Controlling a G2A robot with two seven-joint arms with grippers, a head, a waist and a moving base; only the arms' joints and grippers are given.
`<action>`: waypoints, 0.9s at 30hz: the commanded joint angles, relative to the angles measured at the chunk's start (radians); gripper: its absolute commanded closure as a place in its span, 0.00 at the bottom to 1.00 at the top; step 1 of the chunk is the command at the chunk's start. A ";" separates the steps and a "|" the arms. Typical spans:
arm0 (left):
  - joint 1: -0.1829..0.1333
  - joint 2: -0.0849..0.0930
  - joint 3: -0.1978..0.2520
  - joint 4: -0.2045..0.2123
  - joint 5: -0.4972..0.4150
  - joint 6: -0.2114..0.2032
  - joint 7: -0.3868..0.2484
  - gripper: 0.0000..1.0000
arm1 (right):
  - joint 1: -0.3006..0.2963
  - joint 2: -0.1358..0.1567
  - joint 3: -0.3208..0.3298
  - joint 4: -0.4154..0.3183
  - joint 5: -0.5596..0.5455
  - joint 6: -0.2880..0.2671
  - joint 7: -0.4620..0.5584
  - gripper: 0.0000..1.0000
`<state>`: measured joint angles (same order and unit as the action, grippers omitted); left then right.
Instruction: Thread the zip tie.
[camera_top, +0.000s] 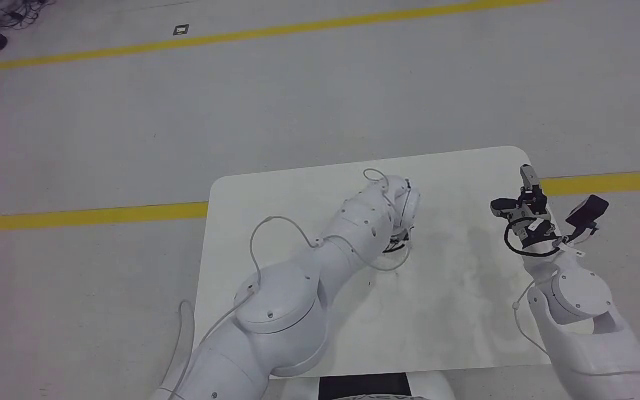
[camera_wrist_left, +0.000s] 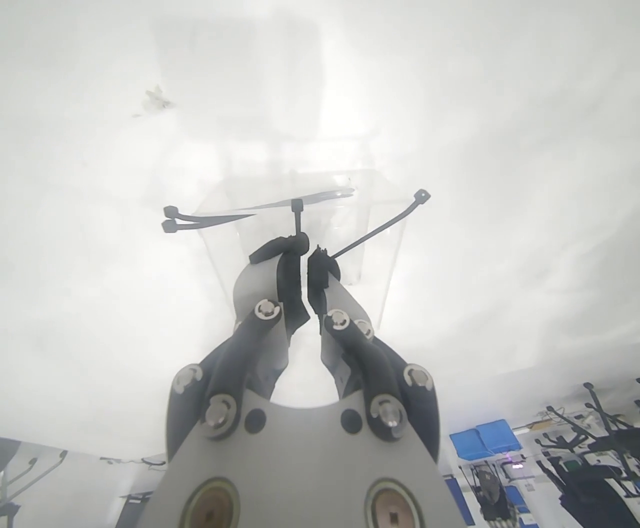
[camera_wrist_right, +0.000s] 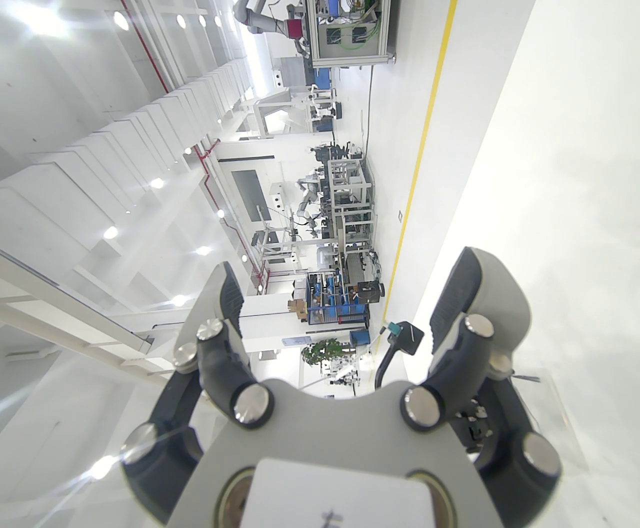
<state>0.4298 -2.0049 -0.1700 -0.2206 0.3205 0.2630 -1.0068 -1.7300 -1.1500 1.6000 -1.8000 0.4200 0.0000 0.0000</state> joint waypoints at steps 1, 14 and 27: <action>0.002 0.000 0.000 0.002 0.003 0.000 -0.001 0.91 | 0.000 0.000 0.000 0.000 0.000 0.000 0.000 0.00; 0.011 0.000 0.000 0.001 0.025 0.007 -0.005 0.87 | 0.000 0.000 0.000 0.000 0.000 0.000 0.000 0.00; 0.016 0.000 -0.001 0.003 0.051 0.014 0.004 0.82 | 0.000 0.000 0.000 0.000 0.000 0.000 0.000 0.00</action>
<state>0.4458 -2.0046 -0.1714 -0.2177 0.3704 0.2766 -1.0050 -1.7300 -1.1500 1.6000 -1.8000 0.4200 0.0000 0.0000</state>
